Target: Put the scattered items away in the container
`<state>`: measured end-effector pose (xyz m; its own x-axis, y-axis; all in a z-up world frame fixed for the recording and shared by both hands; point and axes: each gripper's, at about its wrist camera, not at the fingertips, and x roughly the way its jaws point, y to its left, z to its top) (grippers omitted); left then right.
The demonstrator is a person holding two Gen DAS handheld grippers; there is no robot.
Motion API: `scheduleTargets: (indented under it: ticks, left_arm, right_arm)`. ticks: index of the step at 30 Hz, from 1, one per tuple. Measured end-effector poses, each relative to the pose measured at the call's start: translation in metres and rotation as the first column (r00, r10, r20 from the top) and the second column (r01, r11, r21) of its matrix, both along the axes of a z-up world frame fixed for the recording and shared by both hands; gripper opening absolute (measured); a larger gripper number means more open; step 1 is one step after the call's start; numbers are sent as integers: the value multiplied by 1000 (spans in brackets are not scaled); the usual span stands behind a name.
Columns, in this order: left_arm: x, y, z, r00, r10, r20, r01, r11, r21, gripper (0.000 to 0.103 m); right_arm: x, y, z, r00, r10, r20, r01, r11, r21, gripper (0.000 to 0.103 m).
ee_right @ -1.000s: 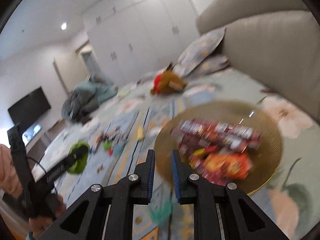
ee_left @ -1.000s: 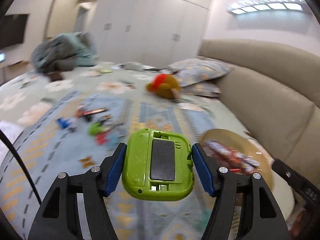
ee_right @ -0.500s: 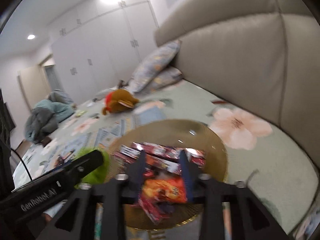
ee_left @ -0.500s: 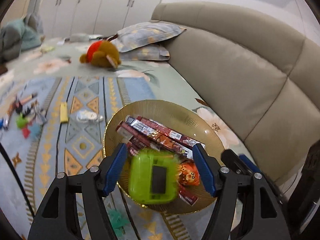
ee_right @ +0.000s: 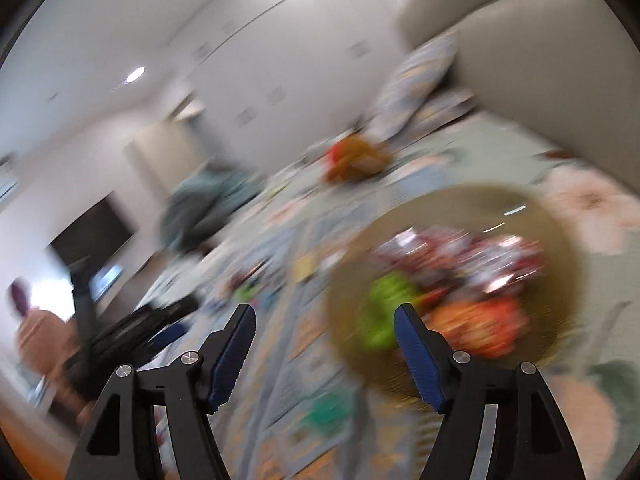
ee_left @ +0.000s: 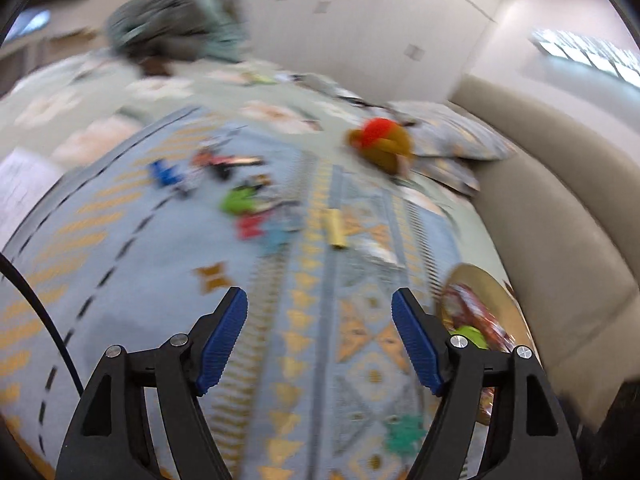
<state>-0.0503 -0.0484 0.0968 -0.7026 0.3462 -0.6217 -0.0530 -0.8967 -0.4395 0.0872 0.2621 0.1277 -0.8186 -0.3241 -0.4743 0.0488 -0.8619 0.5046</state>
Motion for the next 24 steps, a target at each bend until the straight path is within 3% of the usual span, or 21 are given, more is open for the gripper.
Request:
scheduleTargets:
  ticks: [3,8,12,16,20,22,24]
  left_arm:
    - [-3,-31,-16,995,86,47,-88,996,26,73]
    - [2,-47,-24,989,148,26,-149,988,44,73]
    - [1,-43,-26,990,139,6,-139,990,-5,73]
    - [-7,-34,-23,993,110,-34,-111,993,-39,74]
    - [-35,-18,-23,997,41,-72,-43,999,-20,76]
    - [-58,-10,-36,998,19,-63,-18,1000,26,79]
    - [-87,-1,-61,1000,16,21,-17,999,37,79]
  right_arm:
    - [-2,-34,-14,996,76,48,-77,997,13,70]
    - [-12,-78,-41,972,156,174,-178,977,120,70]
    - [-13,-85,-68,965,11,261,-88,954,287,70]
    - [-22,-82,-107,938,-102,332,-1,955,296,70]
    - [-31,-99,-114,956,-153,251,25,893,450,74]
    - [-39,-98,-117,960,-168,222,57,899,434,77]
    - [-39,-96,-116,959,-194,205,97,908,407,80]
